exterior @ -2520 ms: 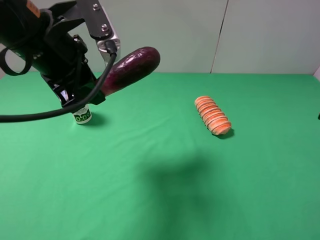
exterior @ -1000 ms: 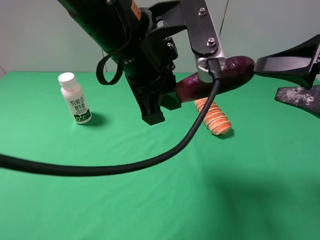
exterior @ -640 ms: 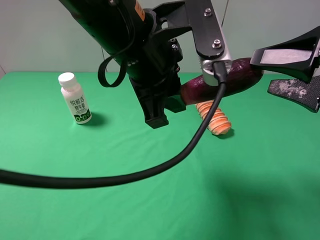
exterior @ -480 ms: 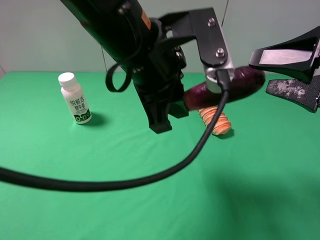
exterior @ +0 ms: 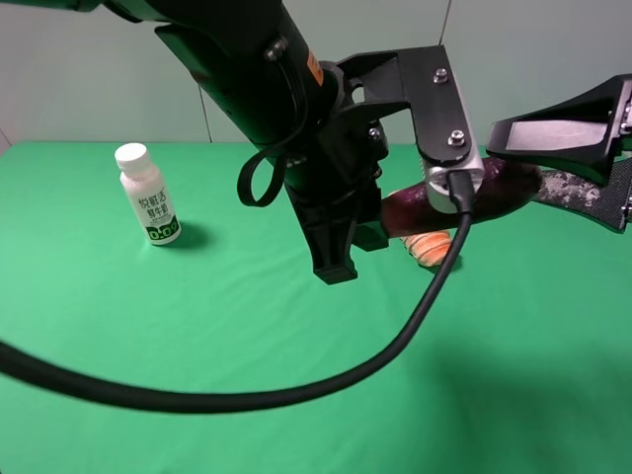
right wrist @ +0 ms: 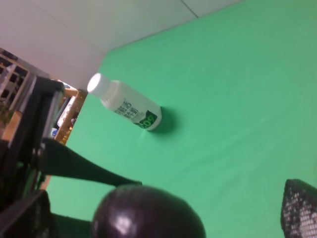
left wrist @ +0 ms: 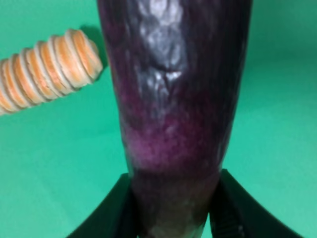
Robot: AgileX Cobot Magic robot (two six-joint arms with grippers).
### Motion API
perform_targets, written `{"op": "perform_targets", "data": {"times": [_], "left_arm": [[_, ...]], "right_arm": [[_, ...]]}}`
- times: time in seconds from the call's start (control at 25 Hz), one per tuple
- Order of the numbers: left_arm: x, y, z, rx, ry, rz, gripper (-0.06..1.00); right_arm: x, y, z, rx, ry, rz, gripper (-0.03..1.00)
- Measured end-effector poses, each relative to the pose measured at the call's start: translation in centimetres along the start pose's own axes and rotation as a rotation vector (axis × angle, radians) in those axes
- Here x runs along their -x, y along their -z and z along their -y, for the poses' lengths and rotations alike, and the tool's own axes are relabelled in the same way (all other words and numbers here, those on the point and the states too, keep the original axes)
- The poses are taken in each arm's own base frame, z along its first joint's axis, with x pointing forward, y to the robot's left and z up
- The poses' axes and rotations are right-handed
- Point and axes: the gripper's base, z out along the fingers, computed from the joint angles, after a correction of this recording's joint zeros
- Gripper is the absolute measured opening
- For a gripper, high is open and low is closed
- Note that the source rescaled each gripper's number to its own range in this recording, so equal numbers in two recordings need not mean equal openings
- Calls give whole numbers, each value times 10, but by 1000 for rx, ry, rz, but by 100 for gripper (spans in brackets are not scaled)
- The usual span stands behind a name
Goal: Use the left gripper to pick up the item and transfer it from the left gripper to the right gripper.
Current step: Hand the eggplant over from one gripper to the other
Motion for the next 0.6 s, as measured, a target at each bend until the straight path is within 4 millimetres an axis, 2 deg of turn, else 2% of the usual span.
{"op": "perform_targets", "data": {"times": [0.6], "left_arm": [[5,0,1,6,10,37,0]], "right_arm": [[-3,0,-4,43,2,-38,100]]}}
